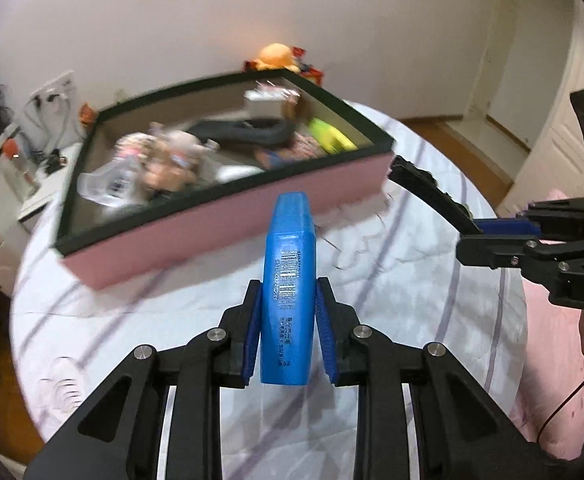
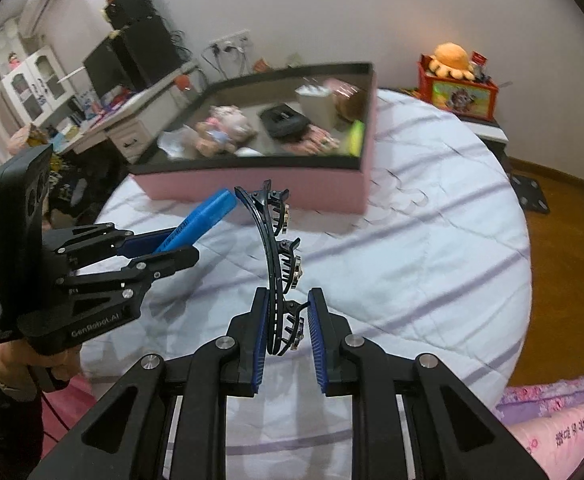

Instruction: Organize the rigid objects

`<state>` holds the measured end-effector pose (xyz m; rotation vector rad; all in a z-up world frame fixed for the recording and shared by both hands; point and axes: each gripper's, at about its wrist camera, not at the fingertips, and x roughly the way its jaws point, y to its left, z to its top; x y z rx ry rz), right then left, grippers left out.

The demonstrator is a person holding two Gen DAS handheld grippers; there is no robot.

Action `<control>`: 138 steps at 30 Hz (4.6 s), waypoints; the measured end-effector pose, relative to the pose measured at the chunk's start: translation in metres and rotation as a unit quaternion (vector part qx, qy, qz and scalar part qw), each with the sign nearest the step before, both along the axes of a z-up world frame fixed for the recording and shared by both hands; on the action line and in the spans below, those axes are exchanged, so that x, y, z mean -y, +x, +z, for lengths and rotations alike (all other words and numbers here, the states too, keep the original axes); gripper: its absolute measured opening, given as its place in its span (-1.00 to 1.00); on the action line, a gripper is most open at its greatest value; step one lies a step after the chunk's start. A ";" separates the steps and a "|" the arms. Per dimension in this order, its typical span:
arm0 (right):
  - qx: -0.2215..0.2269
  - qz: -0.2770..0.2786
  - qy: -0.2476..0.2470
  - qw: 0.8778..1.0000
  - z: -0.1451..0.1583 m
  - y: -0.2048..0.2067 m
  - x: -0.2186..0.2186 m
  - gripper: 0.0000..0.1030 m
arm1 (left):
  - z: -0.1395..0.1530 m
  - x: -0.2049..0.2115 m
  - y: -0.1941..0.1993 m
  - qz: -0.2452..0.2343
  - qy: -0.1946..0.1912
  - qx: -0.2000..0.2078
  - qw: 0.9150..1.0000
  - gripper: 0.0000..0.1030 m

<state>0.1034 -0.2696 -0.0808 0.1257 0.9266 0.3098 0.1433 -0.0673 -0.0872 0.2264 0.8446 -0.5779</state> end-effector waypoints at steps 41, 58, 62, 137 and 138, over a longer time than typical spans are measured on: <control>-0.021 -0.008 -0.078 0.997 -0.003 0.215 -0.055 -0.44 | 0.024 -0.010 0.188 0.139 0.029 0.020 0.990 0.66; 0.025 -0.059 -0.032 0.997 0.033 0.168 -0.029 0.61 | 0.059 -0.040 0.129 0.215 0.041 0.058 0.974 0.99; 0.047 -0.063 -0.026 0.997 0.050 0.131 -0.026 0.62 | 0.075 -0.045 0.091 0.222 0.032 0.078 0.971 0.99; 0.095 -0.094 -0.064 0.989 0.078 -0.041 -0.043 0.62 | 0.105 -0.075 -0.059 0.248 -0.023 0.060 0.966 1.00; 0.095 -0.094 -0.065 0.989 0.078 -0.040 -0.044 0.62 | 0.104 -0.074 -0.058 0.249 -0.019 0.060 0.967 1.00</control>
